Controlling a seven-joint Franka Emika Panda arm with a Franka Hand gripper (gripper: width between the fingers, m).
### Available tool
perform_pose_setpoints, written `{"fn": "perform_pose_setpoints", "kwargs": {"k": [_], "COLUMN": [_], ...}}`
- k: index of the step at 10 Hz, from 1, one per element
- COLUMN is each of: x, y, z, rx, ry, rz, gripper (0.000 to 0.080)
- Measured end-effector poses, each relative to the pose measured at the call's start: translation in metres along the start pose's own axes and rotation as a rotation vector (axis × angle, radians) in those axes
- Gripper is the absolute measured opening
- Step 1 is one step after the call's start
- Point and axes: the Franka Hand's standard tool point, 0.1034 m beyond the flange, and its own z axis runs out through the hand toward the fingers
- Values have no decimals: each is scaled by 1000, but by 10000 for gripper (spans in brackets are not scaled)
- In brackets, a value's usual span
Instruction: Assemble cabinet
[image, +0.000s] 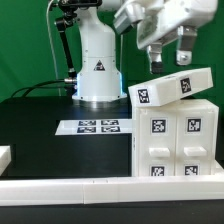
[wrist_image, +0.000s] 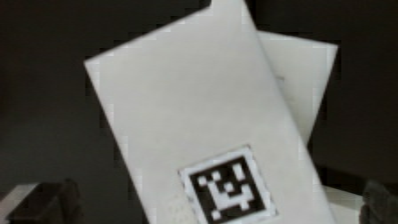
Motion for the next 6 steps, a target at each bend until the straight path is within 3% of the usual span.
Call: {"fn": "perform_pose_setpoints", "kwargs": {"k": [2,5,6], "x": [11,10,10], "y": [1,2,2], "z": [9,20,20], "rx": [15,31,31], "ry": [3,1,1], "rz": [-11,0,9], "gripper": [796,796,710]}}
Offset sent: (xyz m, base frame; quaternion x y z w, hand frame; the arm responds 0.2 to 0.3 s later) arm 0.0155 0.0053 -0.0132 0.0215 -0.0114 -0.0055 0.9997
